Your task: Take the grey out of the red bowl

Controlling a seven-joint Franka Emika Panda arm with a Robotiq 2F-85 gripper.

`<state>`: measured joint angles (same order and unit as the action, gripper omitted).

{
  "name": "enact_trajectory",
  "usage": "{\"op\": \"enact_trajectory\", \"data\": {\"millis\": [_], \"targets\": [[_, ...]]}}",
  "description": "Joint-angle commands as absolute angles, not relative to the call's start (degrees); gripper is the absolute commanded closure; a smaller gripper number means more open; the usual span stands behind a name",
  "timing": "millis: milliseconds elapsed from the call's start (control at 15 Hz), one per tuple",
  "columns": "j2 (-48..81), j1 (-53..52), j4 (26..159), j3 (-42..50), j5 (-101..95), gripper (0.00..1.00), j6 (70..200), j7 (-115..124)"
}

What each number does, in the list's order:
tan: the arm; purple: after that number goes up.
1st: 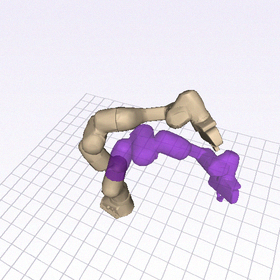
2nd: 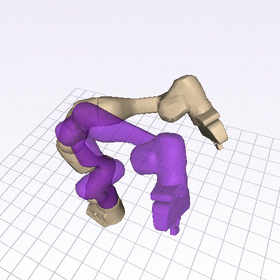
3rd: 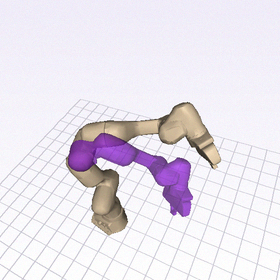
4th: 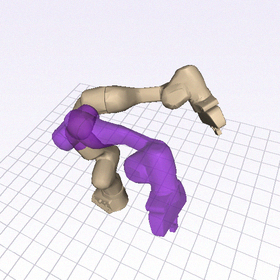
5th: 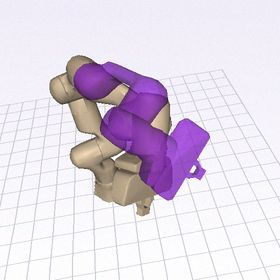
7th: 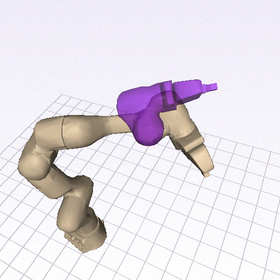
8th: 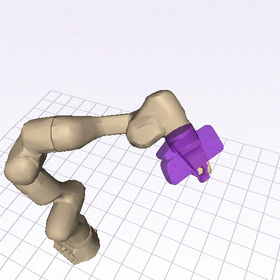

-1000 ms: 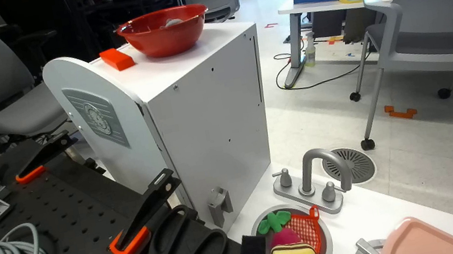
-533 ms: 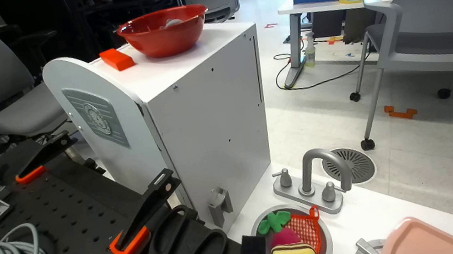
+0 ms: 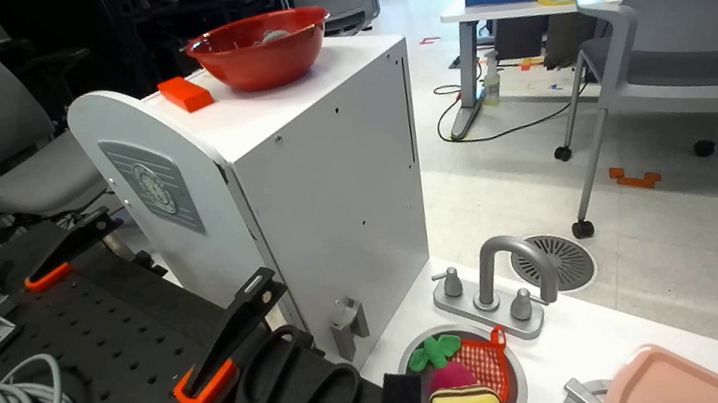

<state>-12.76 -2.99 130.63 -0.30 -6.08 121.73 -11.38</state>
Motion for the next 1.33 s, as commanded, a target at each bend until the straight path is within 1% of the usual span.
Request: {"op": "enact_trajectory", "data": {"millis": [0, 267, 333, 800, 1000, 1267], "targets": [[-12.22, -3.48, 130.83, -0.47, -6.07, 0.00, 119.21, -15.79], [-13.89, -3.29, 132.67, -0.57, -8.93, 0.00, 121.80, -19.11], [-12.28, -3.28, 131.70, -0.53, -7.35, 0.00, 120.59, -17.21], [-12.58, -3.18, 131.96, -0.16, -7.51, 0.00, 121.27, -18.84], [-9.57, -3.21, 130.52, 0.98, -4.90, 0.00, 122.00, -21.84], [-2.07, -3.26, 126.13, 1.00, -1.84, 0.00, 121.76, -25.37]]}}
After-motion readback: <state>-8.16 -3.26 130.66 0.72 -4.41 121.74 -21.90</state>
